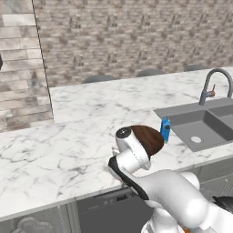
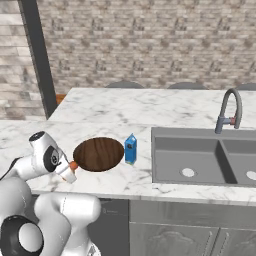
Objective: Gather the eggs and milk located in the vicinity of the sink area and place them right next to the bowl.
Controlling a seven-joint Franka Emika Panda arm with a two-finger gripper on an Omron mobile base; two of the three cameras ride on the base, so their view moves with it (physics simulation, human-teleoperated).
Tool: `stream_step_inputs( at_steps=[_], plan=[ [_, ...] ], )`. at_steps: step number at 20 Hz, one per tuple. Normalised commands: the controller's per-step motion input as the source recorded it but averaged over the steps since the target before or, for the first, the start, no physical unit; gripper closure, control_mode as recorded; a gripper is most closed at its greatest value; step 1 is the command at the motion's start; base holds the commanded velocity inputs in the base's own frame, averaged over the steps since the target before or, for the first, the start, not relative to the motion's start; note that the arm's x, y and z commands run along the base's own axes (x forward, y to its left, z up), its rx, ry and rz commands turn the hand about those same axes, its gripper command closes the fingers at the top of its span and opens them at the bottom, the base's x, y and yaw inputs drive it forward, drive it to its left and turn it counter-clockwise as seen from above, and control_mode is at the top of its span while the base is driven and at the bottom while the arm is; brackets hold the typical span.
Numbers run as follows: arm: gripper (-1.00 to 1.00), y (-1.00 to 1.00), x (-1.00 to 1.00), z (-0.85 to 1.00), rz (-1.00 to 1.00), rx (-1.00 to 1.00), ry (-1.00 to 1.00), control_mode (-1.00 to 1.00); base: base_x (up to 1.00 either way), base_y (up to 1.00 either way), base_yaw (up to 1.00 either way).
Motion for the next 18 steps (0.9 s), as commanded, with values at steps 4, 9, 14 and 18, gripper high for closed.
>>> stream_step_inputs(
  at_steps=[4, 9, 14, 18],
  plan=[
    [1.00, 0.00, 0.34, -0.01, 0.01, 0.00, 0.00, -1.00, 0.00, 0.00, 0.00],
    [1.00, 0.02, 0.13, -0.13, 0.00, 0.00, 0.00, -1.00, 0.00, 0.00, 0.00],
    [1.00, 0.03, 0.09, -0.11, 0.00, 0.00, 0.00, -1.00, 0.00, 0.00, 0.00],
    [1.00, 0.00, 0.17, -0.10, 0.00, 0.00, 0.00, -1.00, 0.00, 0.00, 0.00]
  ],
)
